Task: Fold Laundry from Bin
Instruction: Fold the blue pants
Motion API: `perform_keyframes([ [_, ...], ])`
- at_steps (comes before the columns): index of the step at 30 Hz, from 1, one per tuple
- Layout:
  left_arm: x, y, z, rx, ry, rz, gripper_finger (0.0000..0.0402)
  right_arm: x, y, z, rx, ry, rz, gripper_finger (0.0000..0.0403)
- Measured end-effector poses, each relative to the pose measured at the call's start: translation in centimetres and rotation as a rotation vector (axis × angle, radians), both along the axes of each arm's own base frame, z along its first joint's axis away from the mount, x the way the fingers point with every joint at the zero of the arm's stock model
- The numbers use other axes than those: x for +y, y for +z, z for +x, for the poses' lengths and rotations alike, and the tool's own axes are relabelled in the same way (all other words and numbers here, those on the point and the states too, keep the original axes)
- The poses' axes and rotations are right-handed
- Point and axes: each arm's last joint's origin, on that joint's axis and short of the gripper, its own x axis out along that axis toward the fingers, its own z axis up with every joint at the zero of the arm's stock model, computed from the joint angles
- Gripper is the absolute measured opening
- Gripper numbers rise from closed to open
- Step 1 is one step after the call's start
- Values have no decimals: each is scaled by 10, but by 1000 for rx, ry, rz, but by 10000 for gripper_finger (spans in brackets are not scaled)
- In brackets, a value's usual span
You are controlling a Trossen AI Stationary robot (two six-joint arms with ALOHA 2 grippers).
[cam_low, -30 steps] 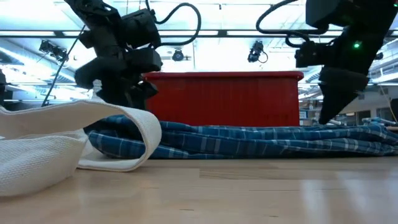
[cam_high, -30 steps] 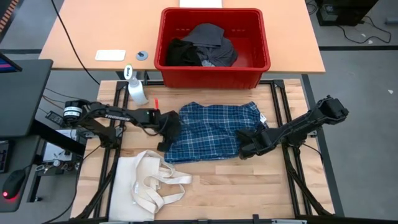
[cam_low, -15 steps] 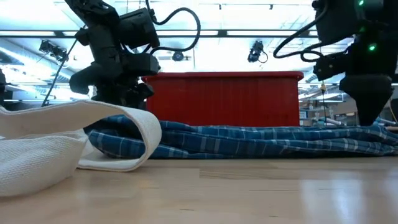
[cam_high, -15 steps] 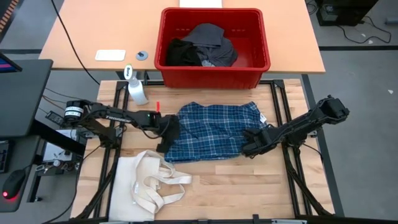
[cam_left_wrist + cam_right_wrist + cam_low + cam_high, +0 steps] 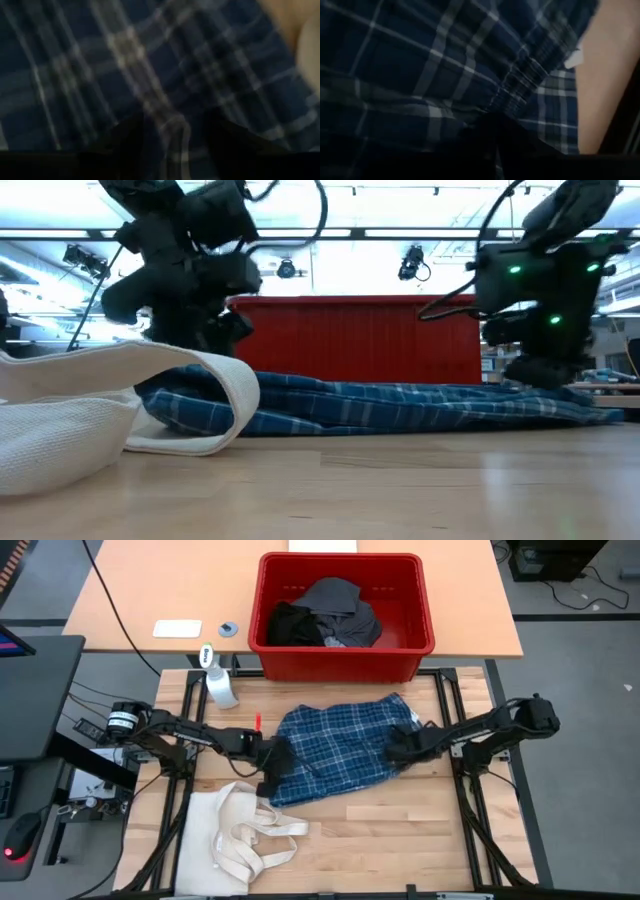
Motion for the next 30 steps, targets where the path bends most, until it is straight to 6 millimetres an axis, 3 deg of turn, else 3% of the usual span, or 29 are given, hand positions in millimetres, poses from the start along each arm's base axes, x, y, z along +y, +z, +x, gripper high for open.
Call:
perform_keyframes([
  [7,-15,17,19,-270,-48,-19,210,-47,8,13,-6,48,-185,16],
  [13,-14,39,8,-199,-83,109,210,-59,41,20,7,74,-162,17],
  [17,-8,39,-8,-43,-74,171,210,-45,61,31,-107,177,-124,16],
  [22,-15,29,-27,147,-123,184,210,-17,65,47,-236,296,-52,16],
  [30,-21,-1,-32,83,-135,263,210,41,48,73,-374,449,31,16],
])
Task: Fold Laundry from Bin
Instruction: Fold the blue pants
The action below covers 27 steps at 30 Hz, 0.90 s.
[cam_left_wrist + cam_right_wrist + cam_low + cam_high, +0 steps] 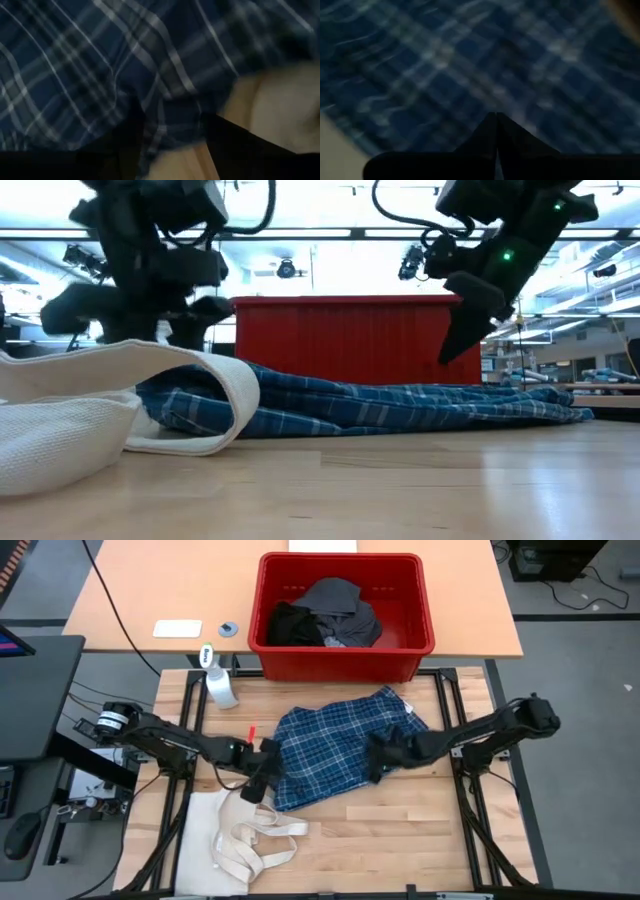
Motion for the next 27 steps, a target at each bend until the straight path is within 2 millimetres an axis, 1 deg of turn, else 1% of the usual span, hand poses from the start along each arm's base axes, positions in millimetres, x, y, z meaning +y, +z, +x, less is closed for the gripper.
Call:
perform_keyframes([
  [2,0,-7,3,-51,-2,-14,210,10,-12,3,42,29,30,16],
  [5,-5,-12,10,-162,-26,-70,210,18,-29,1,146,32,70,16],
  [7,-9,-10,20,-269,-53,-124,210,20,-36,-6,224,3,76,16],
  [9,-14,-11,27,-332,-82,-163,210,21,-38,-10,265,-31,77,16],
  [11,-20,-13,37,-406,-114,-200,210,23,-37,-15,282,-55,77,16],
  [13,-25,-14,42,-454,-154,-242,210,24,-32,-17,279,-67,89,16],
  [15,-32,-11,46,-502,-214,-289,210,24,-27,-22,330,-91,98,16],
  [17,-36,-10,43,-492,-256,-298,210,22,-22,-31,434,-130,66,16],
  [20,-38,-1,40,-501,-277,-296,210,16,-11,-45,565,-223,-52,16],
  [23,-34,10,34,-506,-261,-283,210,14,1,-49,574,-280,-111,16],
  [27,-22,18,18,-413,-171,-203,210,23,12,-48,485,-261,-76,16],
])
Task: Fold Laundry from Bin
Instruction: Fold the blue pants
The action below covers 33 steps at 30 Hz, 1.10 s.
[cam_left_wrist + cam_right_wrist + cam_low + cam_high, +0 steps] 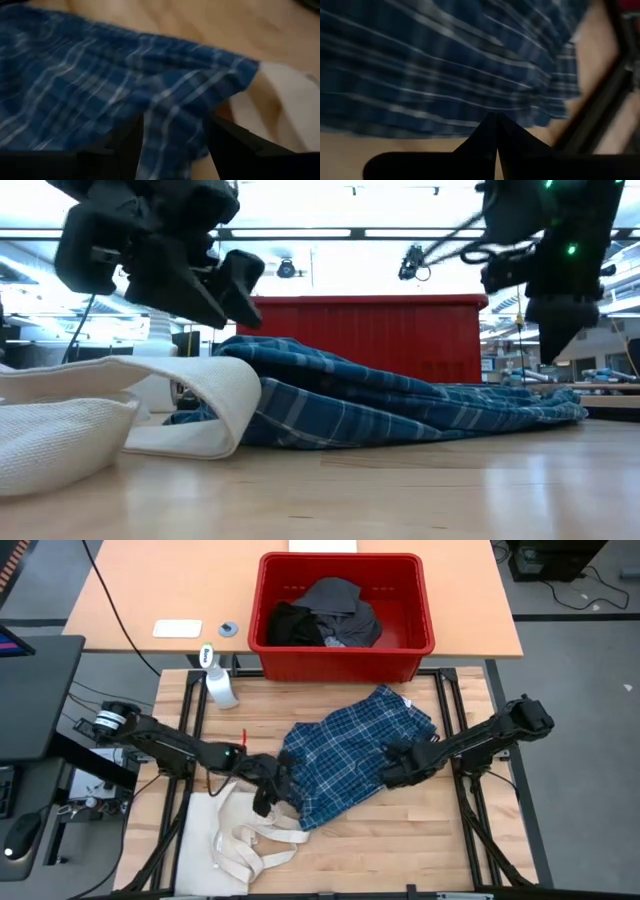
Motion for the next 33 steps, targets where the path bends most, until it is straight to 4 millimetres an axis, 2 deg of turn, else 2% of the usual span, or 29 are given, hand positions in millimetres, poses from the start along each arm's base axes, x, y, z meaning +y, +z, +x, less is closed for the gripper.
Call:
perform_keyframes([
  [4,16,-3,-19,182,123,37,210,12,0,6,-80,53,65,16],
  [7,29,-12,-31,338,221,33,210,20,-4,12,-147,88,107,16],
  [12,46,-26,-27,419,325,35,210,25,-18,15,-184,119,157,16],
  [18,56,-46,-13,432,353,36,210,18,-36,-2,-105,36,143,16],
  [22,52,-57,0,397,294,-31,210,9,-42,-8,-107,-1,56,16],
  [26,37,-63,14,298,204,-97,210,-4,-46,-8,-108,-8,-22,16],
  [33,7,-62,34,72,60,-156,210,-44,-52,11,-170,49,-84,16],
])
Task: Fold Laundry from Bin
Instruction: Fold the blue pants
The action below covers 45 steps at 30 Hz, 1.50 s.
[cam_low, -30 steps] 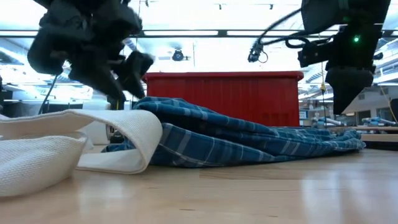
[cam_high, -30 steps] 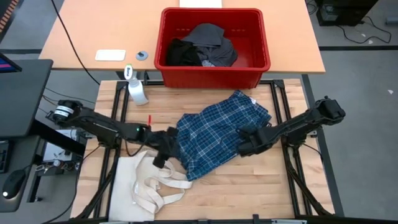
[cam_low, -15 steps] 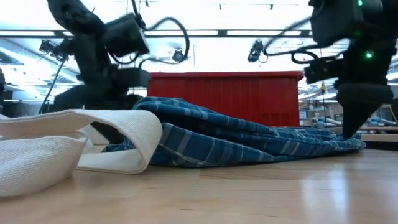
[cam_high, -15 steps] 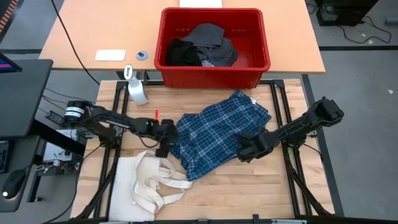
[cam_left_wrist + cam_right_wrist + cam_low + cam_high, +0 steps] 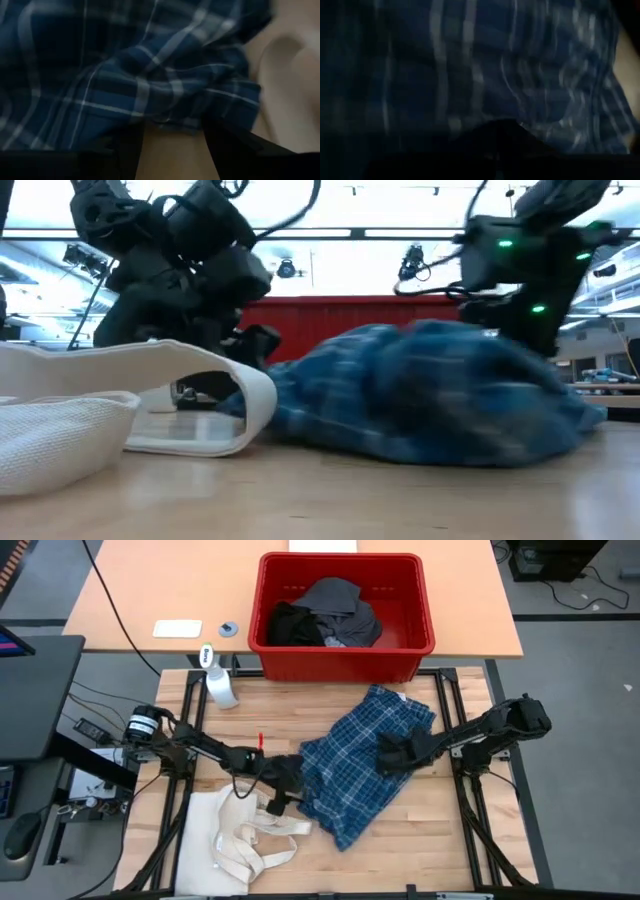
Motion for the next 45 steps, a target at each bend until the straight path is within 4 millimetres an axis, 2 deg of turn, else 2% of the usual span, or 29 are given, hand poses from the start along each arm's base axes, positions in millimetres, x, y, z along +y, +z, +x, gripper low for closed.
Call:
perform_keyframes([
  [5,-21,7,5,-129,-135,-65,210,-28,7,27,-86,208,-46,16],
  [10,-31,24,-3,-164,-212,-31,210,-34,29,46,-105,343,-67,16],
  [14,-29,35,-15,-106,-190,2,210,-24,50,45,-68,320,-39,16],
  [20,-19,43,-28,-38,-50,153,210,-3,62,21,97,137,47,16],
  [23,-11,43,-26,-45,28,247,210,9,59,13,114,87,162,16],
  [25,-2,38,-23,-29,53,271,210,19,55,14,93,118,212,16],
  [31,21,23,-8,-31,104,230,210,46,48,35,-184,317,124,16],
  [34,28,10,-3,-3,97,195,210,43,40,36,-213,330,134,14],
  [39,28,-9,-3,80,89,165,210,31,17,15,-100,202,214,12],
  [45,22,-10,-4,100,74,160,210,26,-10,-16,23,49,293,12],
])
